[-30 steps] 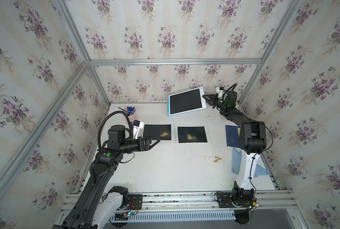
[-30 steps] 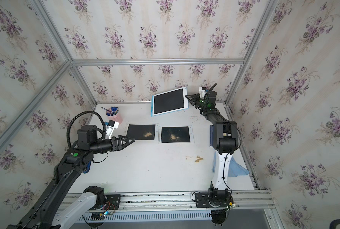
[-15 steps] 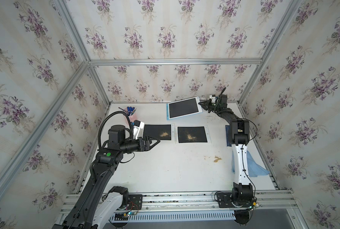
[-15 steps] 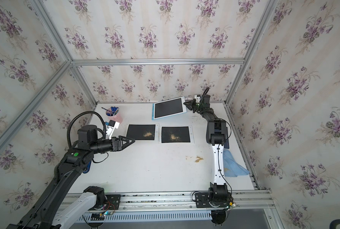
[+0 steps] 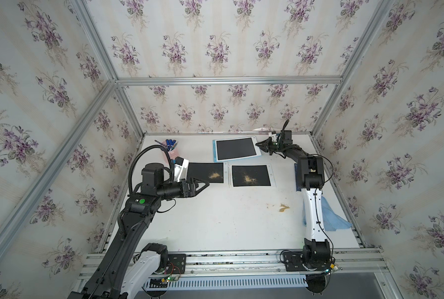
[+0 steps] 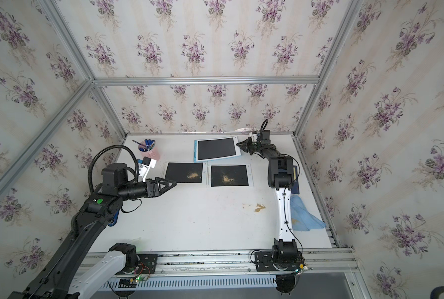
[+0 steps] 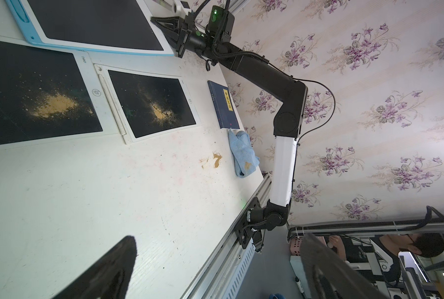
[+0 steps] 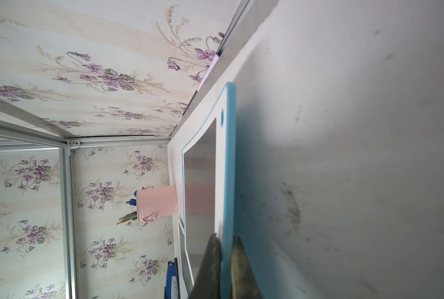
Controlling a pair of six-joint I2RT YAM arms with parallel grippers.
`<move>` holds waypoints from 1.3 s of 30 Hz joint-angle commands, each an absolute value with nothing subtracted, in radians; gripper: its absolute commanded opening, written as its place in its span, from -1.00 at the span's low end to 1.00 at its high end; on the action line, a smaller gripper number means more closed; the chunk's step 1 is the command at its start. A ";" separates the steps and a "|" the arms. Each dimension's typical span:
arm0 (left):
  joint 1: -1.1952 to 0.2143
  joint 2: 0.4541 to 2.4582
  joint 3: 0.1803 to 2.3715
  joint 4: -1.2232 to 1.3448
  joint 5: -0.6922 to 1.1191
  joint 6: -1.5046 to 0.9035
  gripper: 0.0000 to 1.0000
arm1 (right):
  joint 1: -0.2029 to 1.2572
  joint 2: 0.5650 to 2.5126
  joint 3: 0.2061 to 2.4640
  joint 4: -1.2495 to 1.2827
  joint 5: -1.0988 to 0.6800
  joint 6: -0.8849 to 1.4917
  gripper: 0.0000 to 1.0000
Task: Wipe the drawing tablet
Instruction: Place the drawing tablet at the center of the board.
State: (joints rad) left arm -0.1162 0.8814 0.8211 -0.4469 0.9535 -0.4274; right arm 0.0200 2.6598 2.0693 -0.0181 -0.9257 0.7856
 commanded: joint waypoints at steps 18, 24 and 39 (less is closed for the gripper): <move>-0.115 0.825 0.853 -0.521 0.934 -0.409 1.00 | 0.039 2.587 1.887 0.231 -0.764 0.940 -1.00; -0.115 0.829 0.860 -0.519 0.934 -0.403 1.00 | 0.043 2.567 1.860 0.212 -0.747 0.902 -0.29; -0.133 0.966 0.781 -0.294 0.973 -0.573 1.00 | 0.042 2.184 1.614 0.017 -0.422 0.599 0.22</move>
State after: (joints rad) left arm -0.1246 0.9314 0.7956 -0.4126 0.9524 -0.5201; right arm 0.0383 2.2456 1.6482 0.0940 -0.5240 0.7181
